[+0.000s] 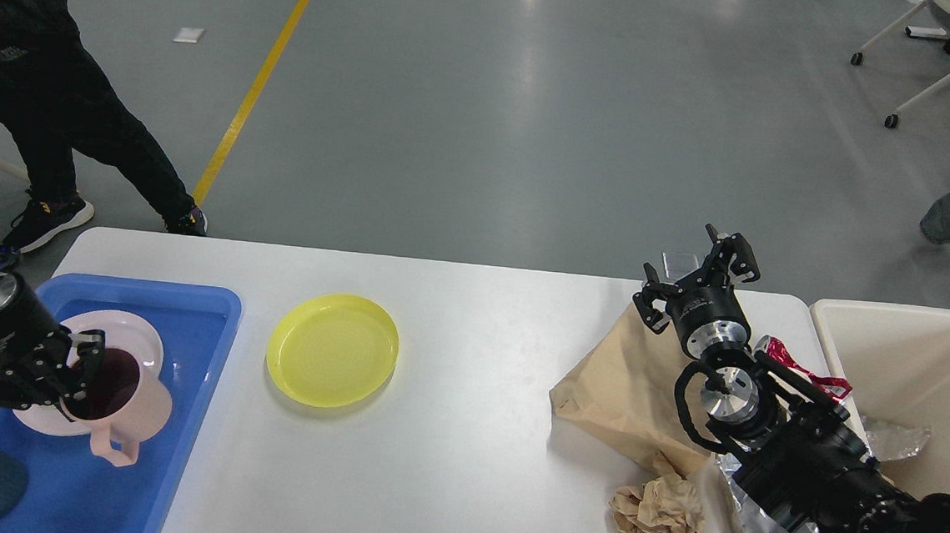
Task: Tidy desktop
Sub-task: 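Grasp the pink mug with the left gripper and set it on the tray, then release the mug and raise the left gripper toward the yellow plate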
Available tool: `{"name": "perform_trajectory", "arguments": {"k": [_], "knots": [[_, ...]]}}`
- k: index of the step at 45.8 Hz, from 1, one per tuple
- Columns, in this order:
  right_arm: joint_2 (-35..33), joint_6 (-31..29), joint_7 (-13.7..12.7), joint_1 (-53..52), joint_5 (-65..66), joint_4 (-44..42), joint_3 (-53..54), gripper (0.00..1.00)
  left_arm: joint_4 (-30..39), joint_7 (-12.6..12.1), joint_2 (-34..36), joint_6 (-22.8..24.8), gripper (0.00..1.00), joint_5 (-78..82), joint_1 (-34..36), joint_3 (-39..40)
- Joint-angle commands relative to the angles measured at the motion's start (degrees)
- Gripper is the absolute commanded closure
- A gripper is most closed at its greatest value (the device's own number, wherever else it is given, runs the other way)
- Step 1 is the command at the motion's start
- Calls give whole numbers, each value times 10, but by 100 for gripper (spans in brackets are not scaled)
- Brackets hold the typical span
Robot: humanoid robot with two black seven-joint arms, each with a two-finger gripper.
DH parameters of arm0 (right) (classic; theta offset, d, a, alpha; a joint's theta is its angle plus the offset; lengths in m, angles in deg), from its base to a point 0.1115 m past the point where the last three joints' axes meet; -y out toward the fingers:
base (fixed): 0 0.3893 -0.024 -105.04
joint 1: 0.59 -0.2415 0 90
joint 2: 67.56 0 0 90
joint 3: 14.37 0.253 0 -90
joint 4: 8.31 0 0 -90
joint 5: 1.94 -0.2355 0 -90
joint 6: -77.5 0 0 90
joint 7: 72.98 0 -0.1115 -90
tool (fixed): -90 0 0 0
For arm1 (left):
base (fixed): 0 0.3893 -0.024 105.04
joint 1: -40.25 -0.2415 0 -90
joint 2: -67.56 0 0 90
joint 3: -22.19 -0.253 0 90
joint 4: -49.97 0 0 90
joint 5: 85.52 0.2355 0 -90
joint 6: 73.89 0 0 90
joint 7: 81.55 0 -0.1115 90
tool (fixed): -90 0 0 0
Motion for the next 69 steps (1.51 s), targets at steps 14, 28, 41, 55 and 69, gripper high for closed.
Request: {"name": "perform_trajectory", "arguments": {"k": [14,28,41,55,69], "knots": [[0,0,1,0,-1,0,0,0,-30,5,7,0,100,0,-76,10],[0,0,0,0,0,0,0,0,-31,2,0,0,91,0,-90,15],[0,0,0,0,-1,0,0,0,-31,2,-10,0,86,0,-105,15],[0,0,0,0,0,0,0,0,-31,2,-8,0,40,0,-92,3],[0,0,0,0,0,0,0,0,-31,9,-31,0,6,-2,-23,-40]]}}
